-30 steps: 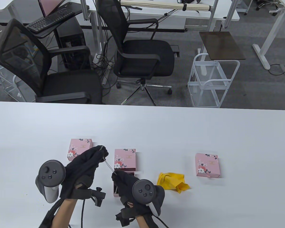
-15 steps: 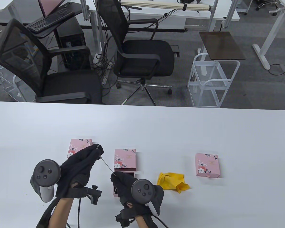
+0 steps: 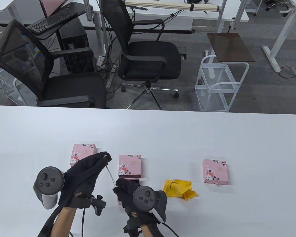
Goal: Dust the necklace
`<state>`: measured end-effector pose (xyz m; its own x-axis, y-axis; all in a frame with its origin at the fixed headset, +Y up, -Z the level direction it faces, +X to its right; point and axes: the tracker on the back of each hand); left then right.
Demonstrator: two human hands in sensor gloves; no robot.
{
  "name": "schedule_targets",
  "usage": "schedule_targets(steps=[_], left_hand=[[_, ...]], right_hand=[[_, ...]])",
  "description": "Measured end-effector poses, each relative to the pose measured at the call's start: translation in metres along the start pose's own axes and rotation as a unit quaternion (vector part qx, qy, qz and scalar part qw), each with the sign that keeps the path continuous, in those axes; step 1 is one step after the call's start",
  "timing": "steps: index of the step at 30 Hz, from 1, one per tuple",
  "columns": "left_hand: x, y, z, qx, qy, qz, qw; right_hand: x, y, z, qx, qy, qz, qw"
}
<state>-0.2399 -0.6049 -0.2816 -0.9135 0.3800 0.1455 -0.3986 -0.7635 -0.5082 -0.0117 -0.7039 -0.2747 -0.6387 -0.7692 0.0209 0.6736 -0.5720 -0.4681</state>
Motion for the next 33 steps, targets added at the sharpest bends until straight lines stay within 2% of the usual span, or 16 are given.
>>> schedule_targets(steps=[3, 5, 8, 12, 15, 17, 20, 23, 24, 25, 26, 33], left_hand=[[0.000, 0.000, 0.000, -0.003, 0.006, 0.001, 1.000], [-0.001, 0.000, 0.000, -0.004, 0.008, 0.002, 1.000], [-0.001, 0.000, 0.000, -0.004, 0.008, 0.007, 1.000], [0.000, -0.001, 0.001, 0.000, -0.004, 0.017, 1.000], [0.002, -0.001, 0.001, 0.004, -0.005, 0.021, 1.000], [0.003, 0.000, 0.002, 0.007, -0.007, 0.027, 1.000], [0.003, 0.000, 0.002, 0.011, -0.008, 0.037, 0.999], [0.003, 0.000, 0.002, 0.014, -0.008, 0.040, 0.999], [0.004, 0.000, 0.002, 0.015, -0.009, 0.040, 0.999], [0.004, 0.000, 0.002, 0.016, -0.010, 0.041, 0.999], [0.004, 0.000, 0.002, 0.017, -0.011, 0.042, 0.999], [0.004, 0.000, 0.002, 0.015, -0.008, 0.045, 0.999]], right_hand=[[-0.004, 0.003, -0.001, 0.004, -0.019, 0.054, 0.998], [-0.012, 0.006, 0.000, 0.011, -0.010, 0.079, 0.997], [-0.036, 0.012, 0.003, 0.028, 0.034, 0.069, 0.997], [-0.080, 0.031, 0.010, 0.071, 0.140, 0.038, 0.987], [-0.104, 0.051, 0.017, 0.114, 0.141, 0.067, 0.981], [-0.110, 0.062, 0.021, 0.143, 0.117, 0.099, 0.978], [-0.107, 0.086, 0.025, 0.213, 0.020, 0.184, 0.959], [-0.094, 0.103, 0.025, 0.275, -0.041, 0.217, 0.936], [-0.083, 0.111, 0.024, 0.303, -0.083, 0.229, 0.921], [-0.080, 0.113, 0.023, 0.309, -0.093, 0.232, 0.918], [-0.068, 0.119, 0.021, 0.328, -0.129, 0.248, 0.902], [-0.028, 0.130, 0.007, 0.329, -0.198, 0.338, 0.859]])
Point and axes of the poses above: the tracker on the back of each hand, its own y axis roughly to the little-finger side, its own z axis roughly from the fingertips to the wrist, x = y × z, and after that the axes turned 10 degrees about -x, right-handed
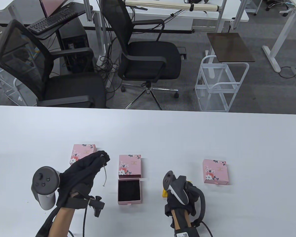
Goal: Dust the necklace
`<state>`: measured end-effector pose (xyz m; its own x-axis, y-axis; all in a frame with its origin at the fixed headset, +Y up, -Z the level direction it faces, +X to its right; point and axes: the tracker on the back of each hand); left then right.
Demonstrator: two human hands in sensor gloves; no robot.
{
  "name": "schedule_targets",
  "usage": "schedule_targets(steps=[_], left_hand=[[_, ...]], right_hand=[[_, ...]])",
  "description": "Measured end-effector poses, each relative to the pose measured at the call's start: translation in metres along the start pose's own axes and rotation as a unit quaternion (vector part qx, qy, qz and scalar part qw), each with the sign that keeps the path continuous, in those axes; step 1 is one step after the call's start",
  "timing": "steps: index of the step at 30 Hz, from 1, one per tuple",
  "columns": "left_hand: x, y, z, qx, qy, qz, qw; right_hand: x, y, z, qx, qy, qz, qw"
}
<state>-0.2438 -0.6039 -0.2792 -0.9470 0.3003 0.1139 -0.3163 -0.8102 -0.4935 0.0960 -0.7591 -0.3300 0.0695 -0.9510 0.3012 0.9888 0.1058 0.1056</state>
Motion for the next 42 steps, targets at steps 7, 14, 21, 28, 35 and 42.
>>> schedule_targets(steps=[7, 14, 21, 28, 35, 42], left_hand=[[-0.002, 0.001, 0.000, 0.002, 0.004, -0.002, 1.000], [-0.004, 0.006, -0.001, 0.013, 0.013, -0.006, 1.000], [-0.006, 0.010, -0.002, 0.022, 0.016, -0.017, 0.999], [-0.008, 0.011, -0.001, 0.030, 0.005, -0.030, 0.999], [-0.013, 0.010, 0.001, 0.028, 0.002, -0.055, 0.998], [-0.020, 0.004, 0.005, 0.023, -0.016, -0.065, 0.998]], right_hand=[[-0.008, -0.006, 0.002, -0.024, 0.074, -0.036, 0.996], [-0.049, -0.008, 0.024, -0.143, 0.155, -0.358, 0.910], [-0.086, -0.035, 0.048, -0.301, 0.158, -0.537, 0.772], [-0.111, -0.071, 0.072, -0.392, 0.171, -0.561, 0.709], [-0.117, -0.087, 0.088, -0.406, 0.231, -0.507, 0.724], [-0.121, -0.091, 0.104, -0.352, 0.322, -0.466, 0.746]])
Point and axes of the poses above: the tracker on the back of each hand, its own y axis roughly to the little-finger side, its own z axis roughly from the fingertips to the wrist, x = y × z, and after that the axes turned 10 degrees about -x, right-handed
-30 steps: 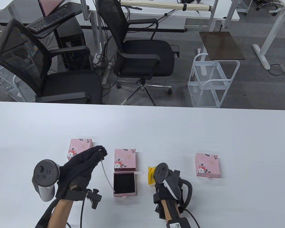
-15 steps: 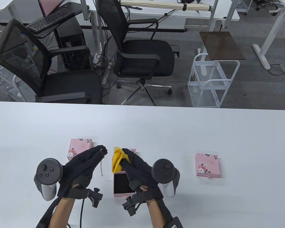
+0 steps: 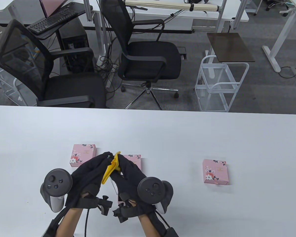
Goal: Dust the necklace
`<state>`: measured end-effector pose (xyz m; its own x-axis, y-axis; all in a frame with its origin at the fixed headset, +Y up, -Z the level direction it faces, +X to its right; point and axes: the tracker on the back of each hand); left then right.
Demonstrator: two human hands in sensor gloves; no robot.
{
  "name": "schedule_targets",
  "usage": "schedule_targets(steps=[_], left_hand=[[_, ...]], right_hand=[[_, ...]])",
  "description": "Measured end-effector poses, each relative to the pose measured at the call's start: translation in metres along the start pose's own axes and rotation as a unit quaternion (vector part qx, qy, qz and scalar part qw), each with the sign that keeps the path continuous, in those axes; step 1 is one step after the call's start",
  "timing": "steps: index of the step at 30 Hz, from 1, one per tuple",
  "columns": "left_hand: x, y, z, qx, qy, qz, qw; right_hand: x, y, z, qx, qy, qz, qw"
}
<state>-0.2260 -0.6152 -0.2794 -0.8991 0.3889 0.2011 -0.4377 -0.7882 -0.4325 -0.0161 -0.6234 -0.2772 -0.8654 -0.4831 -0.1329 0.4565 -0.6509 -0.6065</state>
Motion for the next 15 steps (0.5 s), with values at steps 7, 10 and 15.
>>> schedule_targets(steps=[7, 10, 15], left_hand=[[-0.004, -0.006, 0.003, 0.004, 0.006, 0.042, 0.999], [-0.006, -0.009, 0.004, 0.000, 0.009, 0.036, 0.999], [-0.010, -0.014, 0.006, -0.013, 0.015, 0.027, 0.999]], right_hand=[[0.003, -0.015, 0.005, -0.029, 0.046, 0.105, 0.993], [0.007, -0.019, 0.008, -0.037, 0.069, 0.143, 0.987], [0.006, -0.020, 0.011, -0.028, 0.096, 0.155, 0.983]])
Point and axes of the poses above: the tracker on the back of each hand, its own y axis roughly to the little-finger side, its own z axis roughly from the fingertips to the wrist, x = y × z, and after that the axes turned 10 degrees about -x, right-handed
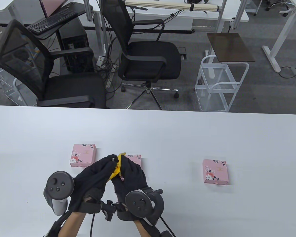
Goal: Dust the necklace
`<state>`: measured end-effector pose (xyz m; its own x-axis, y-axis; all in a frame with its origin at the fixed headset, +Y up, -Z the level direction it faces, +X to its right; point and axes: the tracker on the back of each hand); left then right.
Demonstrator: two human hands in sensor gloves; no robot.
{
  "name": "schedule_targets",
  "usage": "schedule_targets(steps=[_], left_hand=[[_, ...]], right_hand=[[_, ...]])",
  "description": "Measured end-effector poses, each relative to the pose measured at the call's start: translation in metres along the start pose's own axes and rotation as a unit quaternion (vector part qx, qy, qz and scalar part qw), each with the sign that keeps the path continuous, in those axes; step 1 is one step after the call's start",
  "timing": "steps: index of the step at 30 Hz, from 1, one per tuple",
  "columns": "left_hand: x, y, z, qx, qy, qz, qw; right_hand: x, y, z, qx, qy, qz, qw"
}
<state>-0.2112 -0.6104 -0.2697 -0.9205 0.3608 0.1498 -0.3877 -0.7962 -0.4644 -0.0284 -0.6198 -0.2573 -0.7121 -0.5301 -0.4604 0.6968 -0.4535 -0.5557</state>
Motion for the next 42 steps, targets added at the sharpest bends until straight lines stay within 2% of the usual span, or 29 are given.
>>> schedule_targets(steps=[9, 14, 19, 27, 31, 37, 42], left_hand=[[0.000, -0.003, 0.001, -0.015, 0.000, -0.024, 1.000], [0.003, -0.003, 0.001, -0.020, -0.004, -0.028, 0.999], [0.008, -0.007, 0.001, -0.031, -0.013, -0.039, 0.999], [0.010, -0.007, 0.000, -0.040, -0.015, -0.046, 0.998], [0.011, -0.004, -0.001, -0.037, -0.014, -0.039, 0.998], [0.015, -0.006, -0.001, -0.041, -0.015, -0.028, 0.999], [0.018, -0.005, -0.001, -0.042, -0.021, -0.021, 0.999]], right_hand=[[0.003, 0.009, -0.002, 0.034, -0.011, -0.051, 0.998], [0.006, 0.012, -0.006, 0.023, -0.068, -0.104, 0.992], [0.004, 0.007, -0.008, 0.002, -0.087, -0.101, 0.991], [0.004, 0.013, -0.008, 0.023, -0.079, -0.105, 0.991], [0.006, 0.011, -0.010, 0.008, -0.111, -0.104, 0.988], [0.006, 0.012, -0.008, 0.012, -0.105, -0.104, 0.989], [0.007, 0.009, -0.010, -0.014, -0.133, -0.077, 0.988]])
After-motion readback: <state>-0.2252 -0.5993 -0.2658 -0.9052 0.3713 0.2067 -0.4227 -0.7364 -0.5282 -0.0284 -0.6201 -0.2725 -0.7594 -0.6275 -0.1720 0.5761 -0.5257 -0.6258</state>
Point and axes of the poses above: the tracker on the back of each hand, its own y axis roughly to the little-finger side, its own z axis roughly from the fingertips to the wrist, x = y × z, and after that the axes turned 10 degrees about -x, right-handed
